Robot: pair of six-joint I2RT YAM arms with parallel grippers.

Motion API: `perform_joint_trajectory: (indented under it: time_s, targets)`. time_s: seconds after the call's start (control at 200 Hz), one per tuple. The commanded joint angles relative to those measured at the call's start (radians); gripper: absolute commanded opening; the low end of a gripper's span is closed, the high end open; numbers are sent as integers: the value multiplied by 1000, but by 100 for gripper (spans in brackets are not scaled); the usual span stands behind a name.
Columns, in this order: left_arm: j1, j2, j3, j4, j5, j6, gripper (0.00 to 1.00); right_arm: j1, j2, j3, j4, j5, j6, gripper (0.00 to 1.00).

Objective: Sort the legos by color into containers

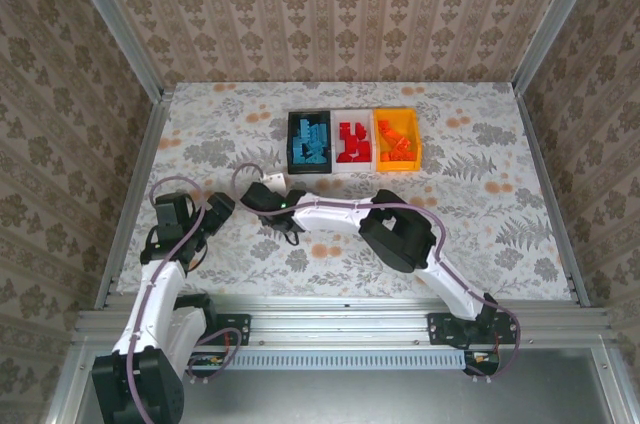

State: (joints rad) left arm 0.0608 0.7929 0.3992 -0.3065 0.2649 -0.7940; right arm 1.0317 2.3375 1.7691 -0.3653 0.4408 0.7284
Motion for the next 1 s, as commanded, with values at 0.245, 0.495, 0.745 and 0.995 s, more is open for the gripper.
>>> perform_joint_trajectory:
  time_s: [0.245, 0.495, 0.745, 0.995]
  targets:
    - [5, 35, -8, 53, 76, -30, 100, -1, -135, -166, 21, 59, -52, 34]
    - [-121, 170, 30, 148, 142, -15, 100, -84, -312, -270, 44, 120, -139, 34]
    - [-430, 424, 179, 235, 120, 22, 100, -322, -497, -401, 78, 173, -249, 34]
    - [-694, 609, 328, 280, 93, 60, 99, -615, -400, -306, 47, 0, -294, 34]
